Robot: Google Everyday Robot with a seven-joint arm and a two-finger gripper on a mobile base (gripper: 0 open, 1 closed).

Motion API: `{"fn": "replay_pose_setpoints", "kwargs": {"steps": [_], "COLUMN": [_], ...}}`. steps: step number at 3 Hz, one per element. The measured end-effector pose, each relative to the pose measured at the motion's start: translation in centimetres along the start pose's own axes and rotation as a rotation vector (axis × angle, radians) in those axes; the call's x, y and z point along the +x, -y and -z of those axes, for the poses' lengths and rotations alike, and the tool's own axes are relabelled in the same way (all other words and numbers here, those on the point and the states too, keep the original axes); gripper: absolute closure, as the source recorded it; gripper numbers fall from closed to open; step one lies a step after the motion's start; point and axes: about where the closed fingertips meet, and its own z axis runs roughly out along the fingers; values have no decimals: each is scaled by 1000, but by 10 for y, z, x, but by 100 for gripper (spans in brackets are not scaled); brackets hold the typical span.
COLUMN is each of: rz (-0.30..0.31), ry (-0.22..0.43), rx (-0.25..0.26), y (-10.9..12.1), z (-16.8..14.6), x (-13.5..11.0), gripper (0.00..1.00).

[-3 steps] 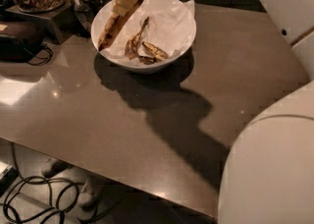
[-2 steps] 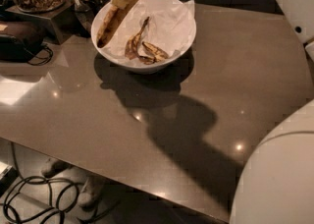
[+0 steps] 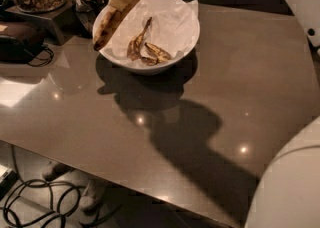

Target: Pick banana from white bowl

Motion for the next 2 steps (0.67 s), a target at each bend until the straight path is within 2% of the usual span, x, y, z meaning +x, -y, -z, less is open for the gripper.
{"fn": "replay_pose_setpoints", "kwargs": {"steps": [1,2], "rz": [-41,-83], "ry": [45,94], "rx": [-8,-5], "y": [-21,-49], "z": [6,1], "x": [-8,-5], "gripper": [100,100]}}
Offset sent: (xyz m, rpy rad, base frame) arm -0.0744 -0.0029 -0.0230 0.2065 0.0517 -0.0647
